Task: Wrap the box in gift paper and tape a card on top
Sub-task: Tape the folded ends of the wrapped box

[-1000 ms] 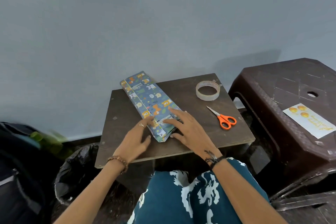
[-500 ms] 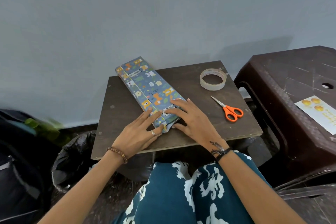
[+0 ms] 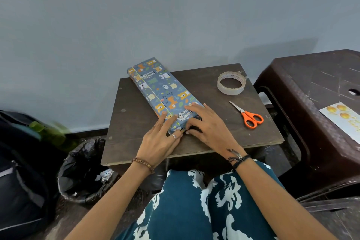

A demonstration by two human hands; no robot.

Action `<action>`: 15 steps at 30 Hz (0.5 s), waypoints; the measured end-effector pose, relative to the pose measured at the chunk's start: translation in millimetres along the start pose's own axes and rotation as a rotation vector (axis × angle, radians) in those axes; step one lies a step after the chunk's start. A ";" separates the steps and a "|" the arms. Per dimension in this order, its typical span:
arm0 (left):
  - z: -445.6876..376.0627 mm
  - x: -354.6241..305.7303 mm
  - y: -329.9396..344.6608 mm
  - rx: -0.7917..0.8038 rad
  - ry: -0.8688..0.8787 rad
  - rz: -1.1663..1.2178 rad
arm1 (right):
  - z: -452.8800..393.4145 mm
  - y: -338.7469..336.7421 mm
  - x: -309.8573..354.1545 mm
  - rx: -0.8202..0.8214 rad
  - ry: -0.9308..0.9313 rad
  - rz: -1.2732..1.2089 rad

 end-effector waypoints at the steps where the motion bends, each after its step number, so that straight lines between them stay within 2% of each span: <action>1: -0.7 -0.5 -0.3 -0.003 -0.004 0.000 | -0.6 0.4 -0.3 -0.003 -0.008 0.010; 15: 0.6 0.7 11.6 -0.132 0.038 -0.088 | -2.3 -2.0 3.5 -0.042 -0.009 0.027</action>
Point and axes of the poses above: each hand's wrist, its own z-axis away from the middle knuckle, its own y-axis out of the palm, x = y × z, the point moved 1 cm from there along -z, towards the middle knuckle, and after that the axes turned 1 degree about y, right-handed, at the moved point
